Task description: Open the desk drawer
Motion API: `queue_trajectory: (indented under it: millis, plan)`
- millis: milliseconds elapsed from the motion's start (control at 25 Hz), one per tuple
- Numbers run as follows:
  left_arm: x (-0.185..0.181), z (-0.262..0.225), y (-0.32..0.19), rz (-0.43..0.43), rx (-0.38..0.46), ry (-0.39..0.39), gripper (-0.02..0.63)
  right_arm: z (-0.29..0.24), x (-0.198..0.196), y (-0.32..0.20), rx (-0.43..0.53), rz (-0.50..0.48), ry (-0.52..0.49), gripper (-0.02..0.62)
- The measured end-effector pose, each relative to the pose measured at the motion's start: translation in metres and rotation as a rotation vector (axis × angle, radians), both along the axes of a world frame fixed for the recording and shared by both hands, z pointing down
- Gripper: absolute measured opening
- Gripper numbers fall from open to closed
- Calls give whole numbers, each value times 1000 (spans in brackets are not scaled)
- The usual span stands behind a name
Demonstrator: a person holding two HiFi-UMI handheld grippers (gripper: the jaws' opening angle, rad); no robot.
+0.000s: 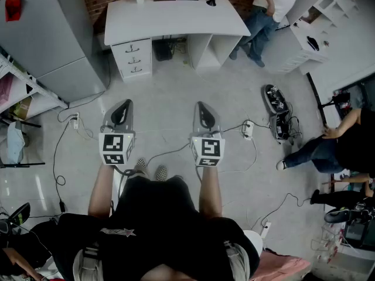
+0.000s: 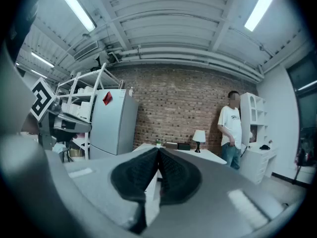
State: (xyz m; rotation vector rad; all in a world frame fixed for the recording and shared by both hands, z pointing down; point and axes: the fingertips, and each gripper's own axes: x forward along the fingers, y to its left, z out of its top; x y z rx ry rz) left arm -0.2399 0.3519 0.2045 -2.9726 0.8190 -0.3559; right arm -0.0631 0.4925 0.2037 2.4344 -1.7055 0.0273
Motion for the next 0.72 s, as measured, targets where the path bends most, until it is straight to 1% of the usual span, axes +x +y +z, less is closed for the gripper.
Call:
queue_trajectory:
  millis: [400, 720]
  plan:
    - [5, -3, 5, 3, -4, 10, 11, -4, 0, 6, 1, 1, 3, 5]
    - [29, 0, 16, 32, -9, 12, 11, -3, 16, 21, -11, 28, 7, 5]
